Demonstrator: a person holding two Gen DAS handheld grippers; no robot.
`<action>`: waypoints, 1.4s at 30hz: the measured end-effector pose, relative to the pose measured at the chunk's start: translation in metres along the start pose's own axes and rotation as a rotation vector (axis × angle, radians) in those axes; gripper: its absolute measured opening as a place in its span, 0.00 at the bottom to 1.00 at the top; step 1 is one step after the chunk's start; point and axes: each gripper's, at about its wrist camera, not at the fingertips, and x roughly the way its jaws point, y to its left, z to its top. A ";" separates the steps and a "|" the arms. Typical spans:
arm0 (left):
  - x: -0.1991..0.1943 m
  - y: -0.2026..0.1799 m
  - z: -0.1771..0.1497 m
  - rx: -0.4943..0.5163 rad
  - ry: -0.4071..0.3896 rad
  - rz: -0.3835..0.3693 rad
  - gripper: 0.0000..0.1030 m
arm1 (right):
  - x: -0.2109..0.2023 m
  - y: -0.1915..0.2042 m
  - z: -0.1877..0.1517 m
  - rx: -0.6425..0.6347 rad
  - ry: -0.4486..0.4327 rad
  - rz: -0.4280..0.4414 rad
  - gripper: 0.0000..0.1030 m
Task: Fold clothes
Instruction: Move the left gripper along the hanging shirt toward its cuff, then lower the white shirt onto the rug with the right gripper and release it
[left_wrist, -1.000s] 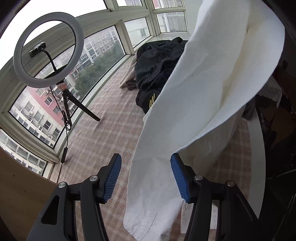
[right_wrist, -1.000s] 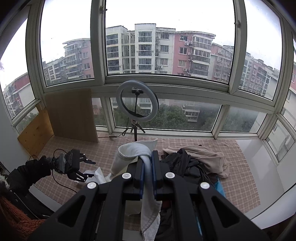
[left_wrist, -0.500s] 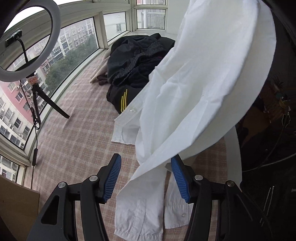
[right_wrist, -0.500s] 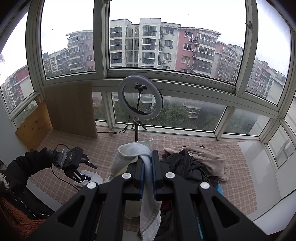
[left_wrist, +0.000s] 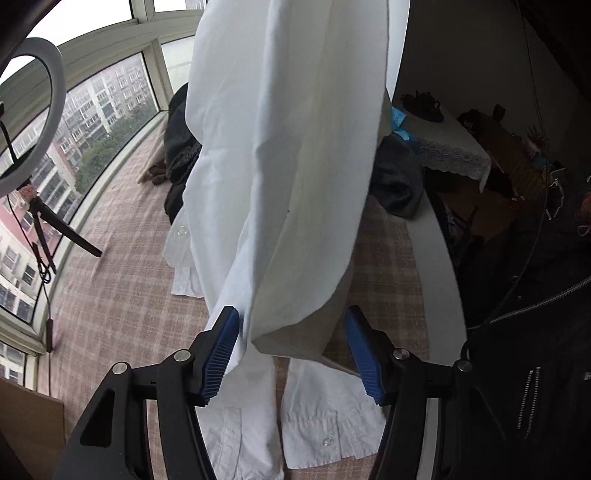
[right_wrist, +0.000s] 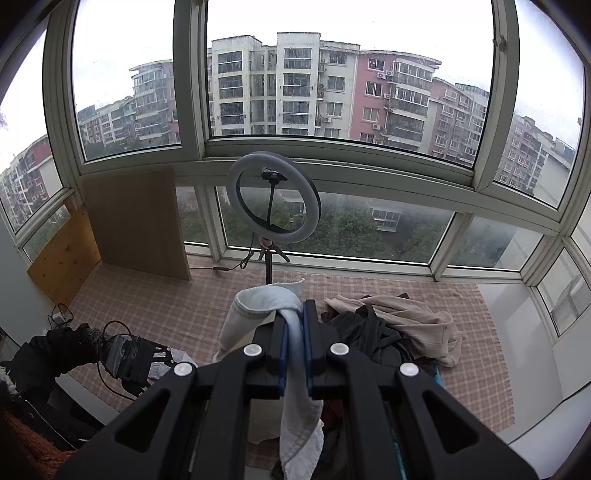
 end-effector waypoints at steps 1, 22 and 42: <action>0.004 -0.001 0.001 -0.003 -0.003 0.016 0.56 | 0.000 0.002 0.001 -0.006 -0.002 0.005 0.07; -0.178 0.027 0.000 -0.275 0.000 0.705 0.03 | -0.011 -0.021 0.052 -0.022 -0.221 0.108 0.06; -0.354 0.001 -0.100 -0.309 0.025 0.998 0.03 | -0.072 0.147 0.119 -0.034 -0.444 0.191 0.06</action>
